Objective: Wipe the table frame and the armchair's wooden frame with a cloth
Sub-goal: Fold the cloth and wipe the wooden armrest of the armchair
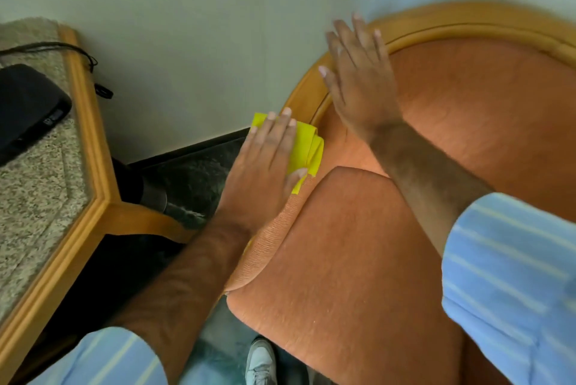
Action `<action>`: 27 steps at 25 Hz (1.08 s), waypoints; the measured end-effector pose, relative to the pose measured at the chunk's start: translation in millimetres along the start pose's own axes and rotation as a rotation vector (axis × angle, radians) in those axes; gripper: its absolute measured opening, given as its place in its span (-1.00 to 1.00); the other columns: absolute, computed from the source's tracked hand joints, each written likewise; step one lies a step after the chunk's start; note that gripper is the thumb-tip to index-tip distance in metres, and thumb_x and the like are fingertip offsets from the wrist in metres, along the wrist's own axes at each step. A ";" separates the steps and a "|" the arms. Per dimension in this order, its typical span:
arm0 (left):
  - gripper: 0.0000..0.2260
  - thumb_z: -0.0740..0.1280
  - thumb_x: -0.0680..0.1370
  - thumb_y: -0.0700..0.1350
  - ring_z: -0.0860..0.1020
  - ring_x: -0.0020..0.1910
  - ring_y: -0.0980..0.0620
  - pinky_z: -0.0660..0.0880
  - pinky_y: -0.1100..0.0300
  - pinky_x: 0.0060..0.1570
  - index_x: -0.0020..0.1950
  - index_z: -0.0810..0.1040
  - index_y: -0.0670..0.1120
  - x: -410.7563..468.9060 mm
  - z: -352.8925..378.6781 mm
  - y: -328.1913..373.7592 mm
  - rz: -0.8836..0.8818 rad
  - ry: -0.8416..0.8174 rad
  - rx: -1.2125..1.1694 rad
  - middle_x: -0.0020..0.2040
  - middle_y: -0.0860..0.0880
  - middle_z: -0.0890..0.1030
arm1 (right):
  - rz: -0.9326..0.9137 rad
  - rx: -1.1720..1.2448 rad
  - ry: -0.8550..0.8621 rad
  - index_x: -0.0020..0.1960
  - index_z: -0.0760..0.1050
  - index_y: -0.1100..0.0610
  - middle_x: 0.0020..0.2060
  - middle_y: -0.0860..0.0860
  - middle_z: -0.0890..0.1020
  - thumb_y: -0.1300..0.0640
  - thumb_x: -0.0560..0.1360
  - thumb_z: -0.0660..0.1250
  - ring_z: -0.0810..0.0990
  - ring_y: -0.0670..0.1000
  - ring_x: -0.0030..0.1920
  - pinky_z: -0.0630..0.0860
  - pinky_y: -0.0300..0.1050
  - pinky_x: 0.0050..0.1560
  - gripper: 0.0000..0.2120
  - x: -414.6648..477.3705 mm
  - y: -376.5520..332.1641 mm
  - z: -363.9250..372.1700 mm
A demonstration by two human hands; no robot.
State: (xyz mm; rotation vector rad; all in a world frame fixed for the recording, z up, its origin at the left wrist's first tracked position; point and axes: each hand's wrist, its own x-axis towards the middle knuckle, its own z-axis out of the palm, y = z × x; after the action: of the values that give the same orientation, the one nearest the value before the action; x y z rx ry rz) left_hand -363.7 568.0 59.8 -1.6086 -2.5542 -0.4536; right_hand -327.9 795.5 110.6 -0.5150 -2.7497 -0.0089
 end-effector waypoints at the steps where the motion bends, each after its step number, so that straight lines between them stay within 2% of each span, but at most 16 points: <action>1: -0.33 0.08 0.72 0.20 0.07 0.70 -0.16 0.11 -0.15 0.65 0.68 0.08 -0.22 2.4 6.4 2.8 0.021 -0.040 0.052 0.71 -0.18 0.11 | -0.067 -0.048 -0.069 0.63 0.24 0.17 0.66 0.08 0.25 -0.09 0.75 -0.04 0.08 0.15 0.70 0.03 0.24 0.68 -0.45 5.4 3.9 6.8; 4: -0.31 -0.02 0.73 0.24 0.01 0.71 -0.15 0.07 -0.20 0.65 0.69 0.00 -0.21 9.2 19.2 4.9 0.036 -0.126 0.154 0.72 -0.18 0.03 | -0.193 -0.118 -0.150 0.65 0.20 0.13 0.65 0.04 0.27 -0.13 0.75 -0.09 0.08 0.10 0.70 0.01 0.21 0.69 -0.44 5.9 11.2 25.0; 9: -0.33 0.03 0.72 0.23 0.07 0.70 -0.14 0.12 -0.46 0.54 0.69 0.06 -0.18 13.1 29.5 4.3 -0.023 -0.100 0.207 0.71 -0.14 0.10 | -0.219 -0.125 -0.018 0.63 0.24 0.11 0.62 0.04 0.35 -0.12 0.76 -0.14 0.18 0.10 0.68 0.09 0.21 0.67 -0.44 1.6 14.8 38.9; 14: -0.35 0.12 0.71 0.17 0.08 0.70 -0.11 0.18 -0.43 0.52 0.69 0.06 -0.15 2.3 33.5 7.1 -0.057 -0.095 0.154 0.72 -0.12 0.12 | -0.195 -0.149 -0.002 0.64 0.23 0.10 0.62 0.04 0.34 -0.09 0.76 -0.14 0.18 0.10 0.67 0.07 0.21 0.67 -0.46 -0.5 12.6 42.5; 19: -0.34 0.07 0.72 0.15 -0.01 0.71 -0.11 0.10 -0.42 0.57 0.70 -0.02 -0.16 -100.3 35.1 -5.0 -0.077 -0.207 0.203 0.73 -0.12 0.02 | -0.187 -0.122 0.038 0.63 0.25 0.12 0.60 0.06 0.38 -0.11 0.76 -0.17 0.21 0.11 0.66 0.09 0.22 0.67 -0.44 0.0 8.6 45.6; 22: -0.36 0.06 0.72 0.15 0.05 0.70 -0.12 0.12 -0.39 0.58 0.69 0.02 -0.18 -168.0 27.5 -10.0 -0.034 -0.265 0.241 0.72 -0.15 0.07 | -0.188 -0.125 0.054 0.63 0.24 0.11 0.60 0.06 0.38 -0.12 0.76 -0.20 0.20 0.10 0.66 0.08 0.22 0.67 -0.43 0.2 11.5 47.3; 27: -0.36 0.03 0.73 0.17 0.13 0.69 -0.17 0.14 -0.28 0.61 0.68 0.07 -0.22 -248.6 6.9 -15.3 -0.060 -0.331 0.277 0.71 -0.19 0.09 | -0.196 -0.108 0.085 0.63 0.23 0.09 0.59 0.04 0.38 -0.13 0.77 -0.19 0.20 0.09 0.66 0.06 0.21 0.68 -0.44 0.6 12.5 48.9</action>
State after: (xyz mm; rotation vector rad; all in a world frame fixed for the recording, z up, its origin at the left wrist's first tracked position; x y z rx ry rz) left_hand -267.1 348.3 -7.2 -1.6204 -2.7464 0.1756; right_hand -340.2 810.7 64.1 -0.2643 -2.7149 -0.2229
